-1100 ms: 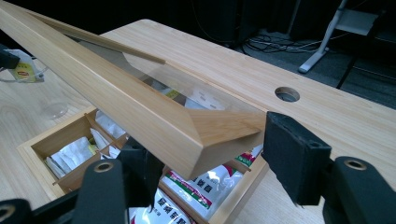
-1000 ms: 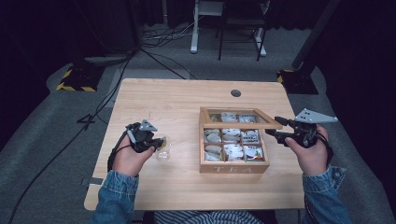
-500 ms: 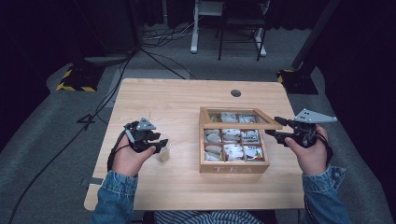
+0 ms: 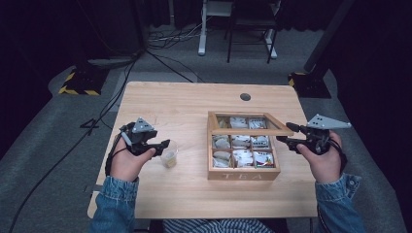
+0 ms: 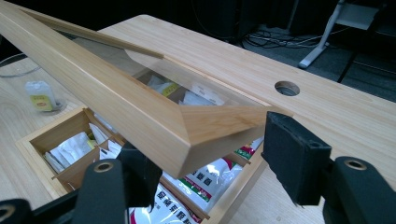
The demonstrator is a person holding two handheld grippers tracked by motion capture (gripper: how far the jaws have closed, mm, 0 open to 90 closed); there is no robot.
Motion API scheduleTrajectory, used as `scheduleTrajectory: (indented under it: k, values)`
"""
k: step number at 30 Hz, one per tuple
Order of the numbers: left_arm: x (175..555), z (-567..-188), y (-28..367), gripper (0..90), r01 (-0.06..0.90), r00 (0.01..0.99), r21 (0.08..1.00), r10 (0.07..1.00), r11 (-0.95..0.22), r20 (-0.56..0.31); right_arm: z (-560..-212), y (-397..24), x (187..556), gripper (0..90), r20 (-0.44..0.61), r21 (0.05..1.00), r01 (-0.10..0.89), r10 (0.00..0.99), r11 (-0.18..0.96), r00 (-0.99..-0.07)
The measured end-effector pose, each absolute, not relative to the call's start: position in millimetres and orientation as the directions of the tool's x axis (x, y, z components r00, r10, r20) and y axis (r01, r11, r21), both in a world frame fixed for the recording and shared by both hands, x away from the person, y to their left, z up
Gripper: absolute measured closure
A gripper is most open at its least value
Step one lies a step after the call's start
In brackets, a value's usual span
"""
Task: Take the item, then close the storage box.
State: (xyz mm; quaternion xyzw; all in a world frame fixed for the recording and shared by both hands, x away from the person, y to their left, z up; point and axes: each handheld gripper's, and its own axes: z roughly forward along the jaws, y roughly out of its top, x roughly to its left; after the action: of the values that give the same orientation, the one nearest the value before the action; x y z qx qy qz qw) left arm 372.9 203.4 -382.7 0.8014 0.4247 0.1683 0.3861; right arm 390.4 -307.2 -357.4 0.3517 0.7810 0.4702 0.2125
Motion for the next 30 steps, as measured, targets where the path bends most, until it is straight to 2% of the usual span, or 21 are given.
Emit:
scheduleTrajectory:
  k: [20,26,30]
  values:
    - [387,-401,236,35.7,0.596,0.455,0.757,0.89,-0.267,-0.044,-357,-312,385,39.9,-0.006,0.882,0.354,0.759,0.311,-0.651]
    - [394,-417,247,34.1,0.588,0.43,0.77,0.902,-0.248,-0.037,-357,-312,384,39.9,-0.003,0.88,0.359,0.759,0.312,-0.651]
    - [402,-435,255,31.3,0.622,0.375,0.752,0.926,-0.216,-0.045,-357,-312,384,39.9,-0.002,0.877,0.362,0.757,0.315,-0.653]
